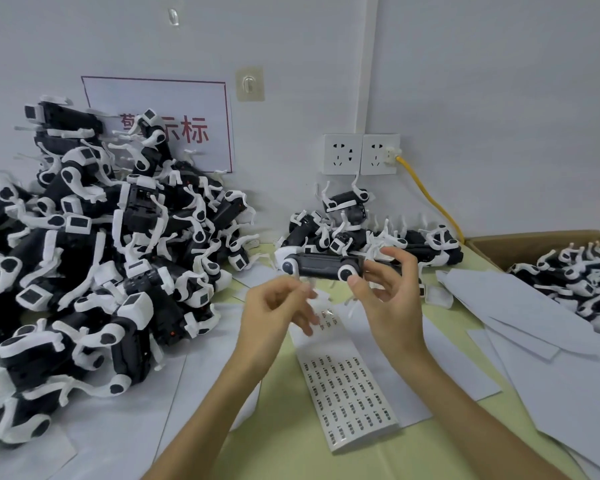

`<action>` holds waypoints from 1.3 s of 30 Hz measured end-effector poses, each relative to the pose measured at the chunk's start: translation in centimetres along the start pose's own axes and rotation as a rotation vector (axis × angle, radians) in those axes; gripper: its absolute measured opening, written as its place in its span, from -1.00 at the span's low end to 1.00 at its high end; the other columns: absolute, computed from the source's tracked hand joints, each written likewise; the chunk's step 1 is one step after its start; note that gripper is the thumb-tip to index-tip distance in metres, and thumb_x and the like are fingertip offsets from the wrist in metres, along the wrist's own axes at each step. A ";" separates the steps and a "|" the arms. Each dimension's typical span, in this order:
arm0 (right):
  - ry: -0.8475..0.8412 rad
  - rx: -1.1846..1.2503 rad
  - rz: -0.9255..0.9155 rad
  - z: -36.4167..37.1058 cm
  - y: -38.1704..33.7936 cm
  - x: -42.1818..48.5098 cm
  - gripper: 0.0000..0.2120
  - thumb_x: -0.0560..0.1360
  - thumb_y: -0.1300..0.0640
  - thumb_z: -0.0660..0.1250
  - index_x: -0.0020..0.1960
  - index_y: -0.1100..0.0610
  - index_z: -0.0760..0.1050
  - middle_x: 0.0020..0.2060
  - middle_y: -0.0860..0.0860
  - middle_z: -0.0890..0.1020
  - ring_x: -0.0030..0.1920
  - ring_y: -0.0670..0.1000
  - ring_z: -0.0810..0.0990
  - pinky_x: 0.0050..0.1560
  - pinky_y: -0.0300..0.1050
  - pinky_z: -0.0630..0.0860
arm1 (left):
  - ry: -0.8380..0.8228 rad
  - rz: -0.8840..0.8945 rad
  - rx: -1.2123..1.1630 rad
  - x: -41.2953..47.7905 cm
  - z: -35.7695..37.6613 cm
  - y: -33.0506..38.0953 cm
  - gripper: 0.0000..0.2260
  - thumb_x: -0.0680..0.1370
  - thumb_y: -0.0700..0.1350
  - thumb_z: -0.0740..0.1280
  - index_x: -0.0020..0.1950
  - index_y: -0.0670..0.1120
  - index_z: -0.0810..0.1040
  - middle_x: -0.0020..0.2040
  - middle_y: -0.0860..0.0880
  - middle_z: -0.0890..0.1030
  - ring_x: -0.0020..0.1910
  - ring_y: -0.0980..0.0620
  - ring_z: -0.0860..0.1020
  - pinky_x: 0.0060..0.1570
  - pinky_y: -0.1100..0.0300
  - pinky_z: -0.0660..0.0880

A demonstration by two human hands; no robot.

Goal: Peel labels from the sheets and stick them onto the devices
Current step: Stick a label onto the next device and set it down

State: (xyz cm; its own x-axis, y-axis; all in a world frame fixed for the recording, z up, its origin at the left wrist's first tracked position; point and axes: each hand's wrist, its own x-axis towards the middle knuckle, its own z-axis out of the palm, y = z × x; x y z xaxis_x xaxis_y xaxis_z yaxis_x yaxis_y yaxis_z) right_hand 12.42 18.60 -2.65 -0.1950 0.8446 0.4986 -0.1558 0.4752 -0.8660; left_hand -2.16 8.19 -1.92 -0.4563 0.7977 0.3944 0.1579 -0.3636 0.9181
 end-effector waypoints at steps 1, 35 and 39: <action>0.000 -0.010 -0.001 -0.1 0.1 0.0 -0.43 0.27 -0.21 0.51 0.21 -0.24 0.38 0.04 -0.09 0.71 0.11 -0.04 0.67 0.09 -0.16 0.56 | 0.091 0.072 0.015 0.1 -0.3 0.0 -0.73 0.63 -0.20 0.39 -0.27 -0.07 0.64 -0.40 -0.16 0.62 -0.45 -0.04 0.57 -0.32 0.17 0.54; -0.306 0.055 0.125 0.7 -0.2 -0.5 -0.94 0.55 0.26 0.44 -0.09 0.15 0.65 -0.25 -0.06 0.68 -0.17 -0.05 0.65 -0.02 -0.05 0.62 | -0.145 -0.279 0.078 -0.6 1.0 -3.0 -0.36 0.38 0.07 0.54 0.36 0.09 0.30 0.24 -0.14 0.62 0.22 0.02 0.63 0.07 0.25 0.54; -0.314 0.028 0.132 0.8 0.0 -0.4 -0.92 0.57 0.27 0.41 -0.09 0.16 0.64 -0.25 -0.06 0.67 -0.15 -0.01 0.65 0.03 0.05 0.64 | -0.195 -0.290 0.065 -0.7 1.2 -3.1 -0.51 0.48 0.07 0.47 0.34 0.09 0.36 0.21 0.06 0.62 0.15 0.26 0.61 0.07 0.33 0.47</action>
State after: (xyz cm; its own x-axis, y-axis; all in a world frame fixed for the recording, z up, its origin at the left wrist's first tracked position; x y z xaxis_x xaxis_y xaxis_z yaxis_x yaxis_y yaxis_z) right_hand 11.70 18.00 -2.80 -0.5032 0.7791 0.3740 -0.1353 0.3565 -0.9245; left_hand -1.29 9.38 -4.96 -0.3159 0.9422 0.1117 0.1046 -0.0825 0.9911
